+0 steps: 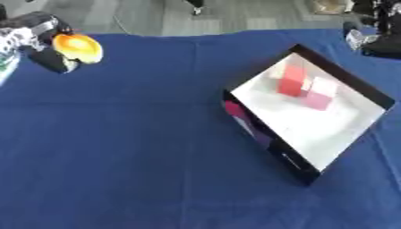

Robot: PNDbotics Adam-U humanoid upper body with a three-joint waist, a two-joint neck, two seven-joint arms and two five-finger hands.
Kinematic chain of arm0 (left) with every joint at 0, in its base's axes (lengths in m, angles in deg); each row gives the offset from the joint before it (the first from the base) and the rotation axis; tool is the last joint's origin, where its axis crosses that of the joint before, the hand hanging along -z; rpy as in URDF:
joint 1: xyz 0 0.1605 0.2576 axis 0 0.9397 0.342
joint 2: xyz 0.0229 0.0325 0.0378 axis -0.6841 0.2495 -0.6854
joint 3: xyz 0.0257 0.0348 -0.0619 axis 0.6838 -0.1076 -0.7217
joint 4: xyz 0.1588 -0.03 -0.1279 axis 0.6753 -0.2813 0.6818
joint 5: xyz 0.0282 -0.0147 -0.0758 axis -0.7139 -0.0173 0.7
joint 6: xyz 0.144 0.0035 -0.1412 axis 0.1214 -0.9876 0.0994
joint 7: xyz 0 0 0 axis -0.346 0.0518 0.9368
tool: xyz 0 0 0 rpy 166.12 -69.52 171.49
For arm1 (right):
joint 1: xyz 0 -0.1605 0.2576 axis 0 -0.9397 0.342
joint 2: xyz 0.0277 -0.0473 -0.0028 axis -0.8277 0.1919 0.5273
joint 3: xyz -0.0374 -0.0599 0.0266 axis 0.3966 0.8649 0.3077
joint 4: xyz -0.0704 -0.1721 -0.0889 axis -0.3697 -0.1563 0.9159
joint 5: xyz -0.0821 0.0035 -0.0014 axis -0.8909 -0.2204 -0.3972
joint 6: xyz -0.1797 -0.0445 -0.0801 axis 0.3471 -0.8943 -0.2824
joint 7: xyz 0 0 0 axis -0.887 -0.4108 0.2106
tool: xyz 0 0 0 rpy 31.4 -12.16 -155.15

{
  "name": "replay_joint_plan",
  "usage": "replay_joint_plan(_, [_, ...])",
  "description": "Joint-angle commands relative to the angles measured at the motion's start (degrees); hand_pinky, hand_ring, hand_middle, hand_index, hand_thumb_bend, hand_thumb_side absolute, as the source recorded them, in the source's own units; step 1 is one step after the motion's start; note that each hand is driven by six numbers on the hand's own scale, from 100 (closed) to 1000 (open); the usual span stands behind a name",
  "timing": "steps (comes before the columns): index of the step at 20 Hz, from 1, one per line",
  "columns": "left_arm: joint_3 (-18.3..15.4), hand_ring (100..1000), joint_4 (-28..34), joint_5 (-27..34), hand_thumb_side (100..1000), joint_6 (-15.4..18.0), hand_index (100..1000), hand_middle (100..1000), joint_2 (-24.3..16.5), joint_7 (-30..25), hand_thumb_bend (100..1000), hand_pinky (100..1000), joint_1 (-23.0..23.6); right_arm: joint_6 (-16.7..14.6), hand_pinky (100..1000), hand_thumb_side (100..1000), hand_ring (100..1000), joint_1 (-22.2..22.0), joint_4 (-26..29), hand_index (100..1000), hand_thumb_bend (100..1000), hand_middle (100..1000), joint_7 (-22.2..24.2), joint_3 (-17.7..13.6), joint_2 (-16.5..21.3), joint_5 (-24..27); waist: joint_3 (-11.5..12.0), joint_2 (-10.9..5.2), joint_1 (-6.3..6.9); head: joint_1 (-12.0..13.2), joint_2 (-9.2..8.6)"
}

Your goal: Pick up the objects with one hand, pass them to the other hand, and then place them into the box on the other side of the table.

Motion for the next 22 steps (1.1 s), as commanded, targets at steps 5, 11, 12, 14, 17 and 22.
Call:
replay_joint_plan(5, [-0.79,681,2.07,5.91,102,-2.17,584,466,3.66,12.23,100,735,1.11,-1.09,1000,173,1000,3.52,2.94,1000,100,974,2.42,2.56,0.32,-0.82,0.21,-1.16,-0.42,-1.12,-0.11])
replay_joint_plan(11, [-0.34,680,2.33,7.86,122,-1.37,580,457,7.03,19.88,100,733,2.7,-1.86,1000,162,1000,5.92,2.47,1000,100,979,4.49,4.73,-1.41,-2.54,0.36,-1.12,-0.6,-1.55,-0.11])
replay_joint_plan(12, [-0.29,680,2.49,7.89,130,-1.14,580,455,7.53,21.0,100,732,2.94,-2.08,1000,153,1000,6.28,2.4,1000,100,980,4.89,5.13,-1.68,-2.91,0.4,-1.13,-0.62,-1.64,-0.11])
replay_joint_plan(14, [-0.23,679,2.98,7.92,135,-0.61,578,452,8.53,23.25,100,731,3.47,-2.62,1000,139,1000,7.01,2.24,1000,100,979,5.71,6.01,-2.24,-3.72,0.46,-1.14,-0.66,-1.82,-0.11])
replay_joint_plan(17, [-0.14,678,3.51,8.04,143,-0.06,578,450,9.74,25.95,100,730,4.27,-3.49,1000,133,1000,7.96,2.05,1000,100,980,6.8,7.29,-3.05,-4.82,0.54,-1.16,-0.72,-2.0,-0.11])
replay_joint_plan(22, [-0.23,677,3.95,8.4,169,0.71,576,444,11.36,30.04,100,728,5.48,-4.79,1000,118,1000,9.51,2.02,1000,100,983,8.67,9.36,-4.41,-6.11,0.8,-1.2,-0.83,-2.48,-0.11])
